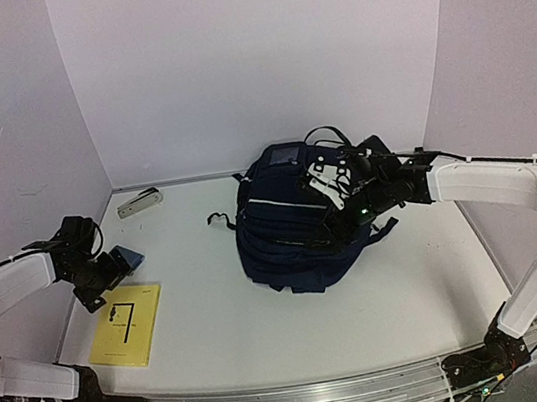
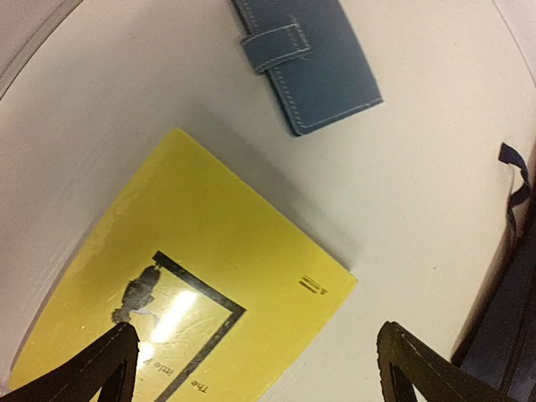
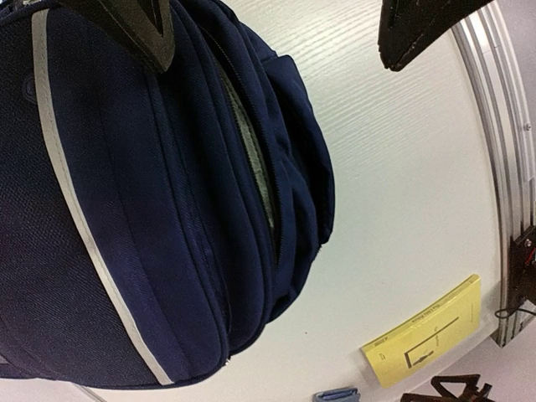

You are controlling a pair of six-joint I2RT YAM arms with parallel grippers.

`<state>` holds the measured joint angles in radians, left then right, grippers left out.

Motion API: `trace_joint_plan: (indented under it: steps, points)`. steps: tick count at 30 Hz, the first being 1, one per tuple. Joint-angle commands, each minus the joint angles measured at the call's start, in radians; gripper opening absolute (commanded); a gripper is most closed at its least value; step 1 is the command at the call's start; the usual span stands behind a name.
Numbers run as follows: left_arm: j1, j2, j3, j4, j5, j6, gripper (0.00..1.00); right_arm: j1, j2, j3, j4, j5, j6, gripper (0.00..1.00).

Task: Pack the student bag
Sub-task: Unzip the student bag at the center of the board, then move the book to the center of the board.

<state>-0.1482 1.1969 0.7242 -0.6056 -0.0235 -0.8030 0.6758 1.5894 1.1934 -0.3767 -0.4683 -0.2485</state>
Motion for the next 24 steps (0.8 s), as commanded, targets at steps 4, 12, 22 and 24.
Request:
trace_joint_plan:
  steps: [4,12,22,24]
  points:
    - [0.114,0.072,-0.028,-0.018,-0.03,0.022,1.0,0.026,0.015,0.033,0.026,-0.048,0.037,0.86]
    - [0.265,0.064,-0.089,0.037,0.02,0.033,1.0,0.048,0.007,0.005,0.024,-0.106,0.039,0.87]
    - [0.388,0.148,-0.141,0.095,0.113,-0.038,1.0,0.061,0.0,0.002,0.024,-0.106,0.034,0.87]
    - [0.389,0.176,-0.164,0.133,0.137,-0.055,1.0,0.061,-0.003,-0.001,0.025,-0.101,0.031,0.87]
